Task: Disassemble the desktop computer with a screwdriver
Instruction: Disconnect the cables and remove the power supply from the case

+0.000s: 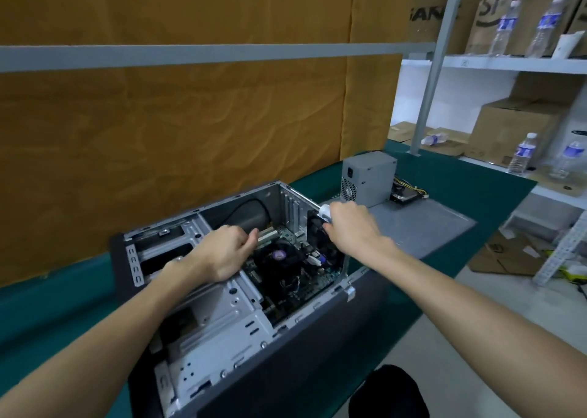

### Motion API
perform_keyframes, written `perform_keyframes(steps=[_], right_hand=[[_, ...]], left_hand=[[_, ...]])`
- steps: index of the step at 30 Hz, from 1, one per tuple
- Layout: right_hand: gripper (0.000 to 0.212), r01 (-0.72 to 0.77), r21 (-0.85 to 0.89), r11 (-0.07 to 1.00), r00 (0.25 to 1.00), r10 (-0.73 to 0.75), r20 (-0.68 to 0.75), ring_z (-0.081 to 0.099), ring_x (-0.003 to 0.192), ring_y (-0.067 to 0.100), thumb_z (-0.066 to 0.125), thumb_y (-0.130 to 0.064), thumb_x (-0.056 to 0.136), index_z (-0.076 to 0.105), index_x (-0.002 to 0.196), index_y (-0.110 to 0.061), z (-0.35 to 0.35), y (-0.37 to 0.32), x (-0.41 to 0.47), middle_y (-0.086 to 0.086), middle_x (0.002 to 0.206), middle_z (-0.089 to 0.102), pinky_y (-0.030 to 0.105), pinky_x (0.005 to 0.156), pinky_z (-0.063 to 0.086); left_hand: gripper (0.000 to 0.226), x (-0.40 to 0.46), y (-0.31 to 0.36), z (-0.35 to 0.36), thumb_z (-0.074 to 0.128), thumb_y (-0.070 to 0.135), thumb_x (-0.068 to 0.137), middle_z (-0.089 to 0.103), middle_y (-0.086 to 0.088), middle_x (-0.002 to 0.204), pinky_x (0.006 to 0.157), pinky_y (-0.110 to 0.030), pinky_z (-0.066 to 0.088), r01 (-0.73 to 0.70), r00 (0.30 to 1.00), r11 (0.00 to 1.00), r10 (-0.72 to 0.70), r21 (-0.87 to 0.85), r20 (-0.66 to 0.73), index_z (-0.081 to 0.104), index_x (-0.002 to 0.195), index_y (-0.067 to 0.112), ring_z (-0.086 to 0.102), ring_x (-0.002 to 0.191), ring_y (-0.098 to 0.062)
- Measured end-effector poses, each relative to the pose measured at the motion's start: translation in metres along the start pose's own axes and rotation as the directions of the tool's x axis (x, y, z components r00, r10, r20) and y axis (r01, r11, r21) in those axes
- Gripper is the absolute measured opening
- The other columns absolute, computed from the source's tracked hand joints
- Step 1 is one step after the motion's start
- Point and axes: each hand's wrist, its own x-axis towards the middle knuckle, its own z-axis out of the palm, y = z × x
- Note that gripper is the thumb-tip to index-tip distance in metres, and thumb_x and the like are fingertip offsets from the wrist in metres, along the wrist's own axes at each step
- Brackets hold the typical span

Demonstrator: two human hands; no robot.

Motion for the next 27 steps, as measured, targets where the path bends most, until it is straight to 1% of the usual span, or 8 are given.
perform_keyframes(steps=[5, 8, 10, 13, 16, 18, 20, 27], right_hand=[[0.045, -0.054, -0.120, 0.991, 0.991, 0.039, -0.125, 0.056, 0.106, 0.032, 0.045, -0.049, 0.105, 0.063, 0.112, -0.009, -0.003, -0.002, -0.009, 0.013, 0.120, 0.054, 0.038, 0.080, 0.041], [0.041, 0.009, -0.040, 0.999, 0.996, -0.013, -0.084, 0.056, 0.073, 0.024, 0.045, -0.055, 0.103, 0.060, 0.084, -0.023, -0.015, 0.005, -0.019, 0.006, 0.092, 0.062, 0.033, 0.061, 0.036], [0.045, -0.042, 0.158, 0.987, 0.985, 0.014, 0.171, 0.054, 0.050, 0.019, 0.057, -0.056, 0.097, 0.056, 0.074, -0.017, -0.031, 0.013, -0.018, 0.001, 0.062, 0.061, 0.027, 0.048, 0.036], [0.043, -0.134, 0.351, 0.927, 0.917, -0.018, 0.397, 0.050, 0.037, 0.018, 0.071, -0.046, 0.091, 0.052, 0.072, -0.013, -0.046, 0.023, -0.013, 0.001, 0.044, 0.053, 0.024, 0.045, 0.040], [0.025, -0.192, 0.533, 0.824, 0.901, -0.067, 0.429, 0.057, 0.044, 0.013, 0.077, -0.026, 0.090, 0.061, 0.097, -0.008, -0.055, 0.031, -0.014, 0.000, 0.061, 0.064, 0.025, 0.046, 0.047], [0.025, -0.230, 0.671, 0.705, 0.914, -0.081, 0.398, 0.064, 0.053, 0.016, 0.078, -0.012, 0.088, 0.061, 0.107, -0.010, -0.059, 0.036, -0.014, 0.007, 0.084, 0.071, 0.026, 0.051, 0.053], [0.024, -0.191, 0.755, 0.627, 0.955, -0.059, 0.290, 0.068, 0.057, 0.019, 0.079, -0.006, 0.084, 0.063, 0.103, -0.009, -0.060, 0.037, -0.014, 0.010, 0.085, 0.072, 0.027, 0.052, 0.055], [0.035, 0.123, 0.637, 0.761, 0.983, -0.007, -0.182, 0.066, 0.060, 0.008, 0.082, -0.026, 0.083, 0.052, 0.099, -0.026, -0.049, 0.031, -0.012, -0.001, 0.084, 0.067, 0.021, 0.051, 0.050]], left_hand=[[0.050, 0.003, 0.008, 0.002, 0.039, 0.051, 0.103, 0.048, 0.004, 0.057, 0.052, -0.033, 0.030, -0.074, 0.989, 0.997, 0.074, 0.005, -0.127, 0.046, 0.067, 0.017, 0.041, 0.048, -0.012], [0.023, 0.014, 0.032, 0.006, 0.054, 0.043, 0.100, 0.054, 0.006, 0.108, 0.062, -0.034, 0.046, -0.179, 0.935, 0.984, 0.165, -0.017, -0.314, 0.050, 0.114, 0.025, 0.058, 0.074, -0.013], [0.050, 0.033, 0.048, 0.007, 0.064, 0.035, 0.097, 0.043, 0.004, 0.128, 0.063, -0.035, 0.051, -0.284, 0.893, 0.957, 0.286, 0.059, -0.346, 0.039, 0.140, 0.027, 0.059, 0.079, -0.016], [0.030, 0.057, 0.057, 0.006, 0.065, 0.026, 0.098, 0.060, -0.002, 0.114, 0.076, -0.036, 0.051, -0.452, 0.831, 0.876, 0.483, 0.169, -0.276, 0.065, 0.127, 0.017, 0.057, 0.091, -0.020], [0.021, 0.071, 0.047, 0.011, 0.063, 0.026, 0.098, 0.067, 0.000, 0.097, 0.075, -0.032, 0.049, -0.510, 0.819, 0.850, 0.526, 0.131, -0.227, 0.075, 0.111, 0.013, 0.059, 0.087, -0.018], [0.018, 0.071, 0.044, 0.017, 0.067, 0.026, 0.097, 0.067, 0.005, 0.091, 0.071, -0.024, 0.049, -0.484, 0.862, 0.874, 0.484, 0.039, -0.151, 0.077, 0.109, 0.017, 0.061, 0.079, -0.006], [0.013, 0.069, 0.043, 0.025, 0.071, 0.024, 0.095, 0.065, 0.013, 0.086, 0.064, -0.011, 0.044, -0.437, 0.899, 0.896, 0.432, -0.075, -0.073, 0.079, 0.103, 0.020, 0.060, 0.071, 0.004], [0.010, 0.069, 0.072, 0.036, 0.079, 0.028, 0.088, 0.075, 0.010, 0.083, 0.068, -0.013, 0.052, -0.265, 0.944, 0.932, 0.303, -0.246, 0.130, 0.080, 0.092, 0.019, 0.068, 0.075, 0.000]])
